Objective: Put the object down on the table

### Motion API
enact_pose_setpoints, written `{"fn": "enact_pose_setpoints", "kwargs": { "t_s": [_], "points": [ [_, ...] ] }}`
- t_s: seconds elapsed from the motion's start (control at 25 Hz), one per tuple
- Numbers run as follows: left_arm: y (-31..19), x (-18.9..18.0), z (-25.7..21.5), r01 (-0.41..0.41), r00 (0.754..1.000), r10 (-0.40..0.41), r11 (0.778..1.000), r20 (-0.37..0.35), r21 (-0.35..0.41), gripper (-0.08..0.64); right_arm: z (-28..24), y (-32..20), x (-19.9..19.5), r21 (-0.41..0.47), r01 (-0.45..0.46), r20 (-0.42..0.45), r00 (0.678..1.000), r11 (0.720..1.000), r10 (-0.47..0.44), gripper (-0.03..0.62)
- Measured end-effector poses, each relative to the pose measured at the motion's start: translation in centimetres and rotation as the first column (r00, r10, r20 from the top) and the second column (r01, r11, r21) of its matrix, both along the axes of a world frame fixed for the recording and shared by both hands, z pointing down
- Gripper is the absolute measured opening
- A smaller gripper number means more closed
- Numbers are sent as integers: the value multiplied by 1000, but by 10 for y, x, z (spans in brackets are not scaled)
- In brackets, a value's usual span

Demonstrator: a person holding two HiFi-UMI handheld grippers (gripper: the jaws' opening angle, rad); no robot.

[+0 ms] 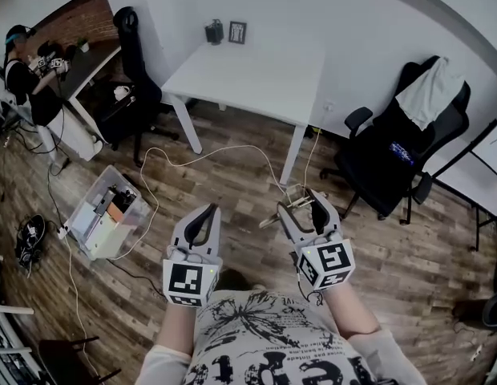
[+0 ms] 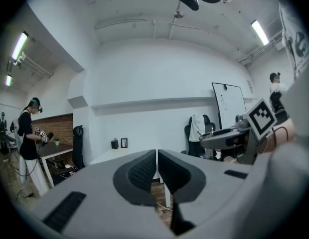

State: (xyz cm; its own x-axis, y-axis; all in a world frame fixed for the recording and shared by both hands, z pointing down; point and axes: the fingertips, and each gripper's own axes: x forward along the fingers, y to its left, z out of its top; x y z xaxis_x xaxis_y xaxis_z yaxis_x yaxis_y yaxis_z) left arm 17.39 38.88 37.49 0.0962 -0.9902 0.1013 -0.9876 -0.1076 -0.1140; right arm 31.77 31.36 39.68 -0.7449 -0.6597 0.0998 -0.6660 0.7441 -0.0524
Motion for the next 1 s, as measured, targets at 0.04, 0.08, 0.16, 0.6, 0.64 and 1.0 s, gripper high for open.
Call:
{"fn": "enact_pose_setpoints", "kwargs": {
  "t_s": [0.04,0.08,0.16,0.6,0.64,1.0],
  "points": [
    [-1,-5,2,6,1000,-6,1000,-2,-5,12,1,-3,-4,-3,1,1,1000,1000,-1,279],
    [-3,-12,6,12,1000,-12,1000,-6,-11,12,4,-6,-9,-8,3,0,1000,1000,-3,279],
    [-8,-25,14,22,1000,-23,999,-18,-28,12,12,-13,-21,-23,4,-4,1000,1000,-4,279],
    [-108,-137,15,-38,998,37,999,-55,-18,12,27,-101,-129,-72,-68,-33,997,995,66,279],
    [-120,-151,15,-47,997,46,999,-55,-19,12,27,-112,-142,-74,-79,-34,996,994,77,279],
    [-225,-273,6,-125,991,124,992,-41,-17,12,22,-208,-251,-83,-182,-22,983,980,181,279]
  ]
}}
